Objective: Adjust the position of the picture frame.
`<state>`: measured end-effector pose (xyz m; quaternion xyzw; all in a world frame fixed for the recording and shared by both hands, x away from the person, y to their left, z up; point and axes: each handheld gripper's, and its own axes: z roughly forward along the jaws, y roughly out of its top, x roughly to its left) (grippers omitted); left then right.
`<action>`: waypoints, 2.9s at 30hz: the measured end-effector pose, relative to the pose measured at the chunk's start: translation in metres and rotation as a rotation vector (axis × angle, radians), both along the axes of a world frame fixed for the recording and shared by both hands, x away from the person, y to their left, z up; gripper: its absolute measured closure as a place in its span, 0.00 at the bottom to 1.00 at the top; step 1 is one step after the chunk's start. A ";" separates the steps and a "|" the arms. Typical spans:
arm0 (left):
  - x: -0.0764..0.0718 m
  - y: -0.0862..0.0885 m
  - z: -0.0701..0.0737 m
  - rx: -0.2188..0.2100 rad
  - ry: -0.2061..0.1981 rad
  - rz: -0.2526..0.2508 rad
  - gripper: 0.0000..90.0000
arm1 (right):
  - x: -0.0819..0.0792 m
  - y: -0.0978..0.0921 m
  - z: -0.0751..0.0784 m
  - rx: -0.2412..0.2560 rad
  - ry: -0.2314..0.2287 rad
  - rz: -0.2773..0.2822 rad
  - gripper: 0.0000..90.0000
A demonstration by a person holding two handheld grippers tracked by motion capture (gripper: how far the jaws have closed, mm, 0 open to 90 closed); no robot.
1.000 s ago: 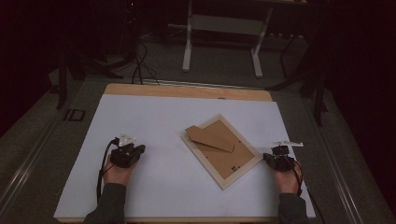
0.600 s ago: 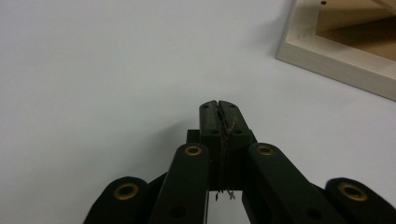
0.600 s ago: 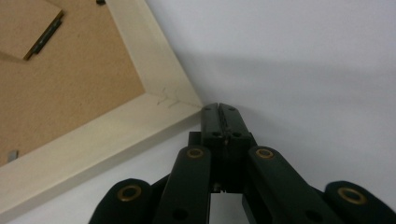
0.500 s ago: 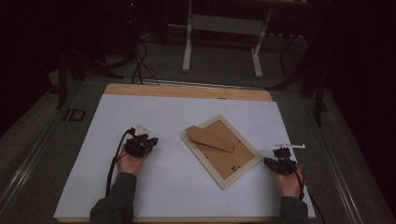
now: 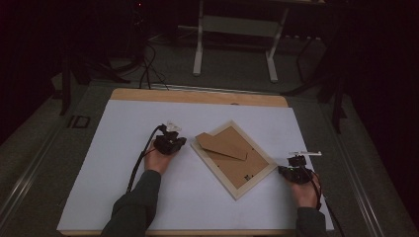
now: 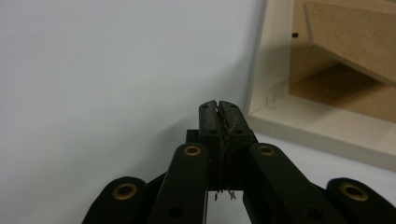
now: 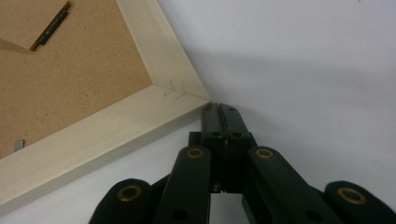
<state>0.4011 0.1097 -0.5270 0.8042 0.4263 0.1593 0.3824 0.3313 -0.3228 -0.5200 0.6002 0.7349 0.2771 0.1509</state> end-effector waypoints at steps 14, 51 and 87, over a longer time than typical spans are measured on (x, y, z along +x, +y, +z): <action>0.014 -0.016 -0.009 0.013 0.046 -0.008 1.00 | 0.003 0.001 -0.001 0.007 -0.014 0.000 1.00; -0.023 -0.027 -0.004 0.072 0.083 -0.041 1.00 | 0.013 0.019 -0.005 0.004 -0.062 0.032 1.00; -0.059 -0.002 0.001 0.087 0.092 0.001 1.00 | 0.014 0.056 -0.004 0.007 -0.030 0.191 1.00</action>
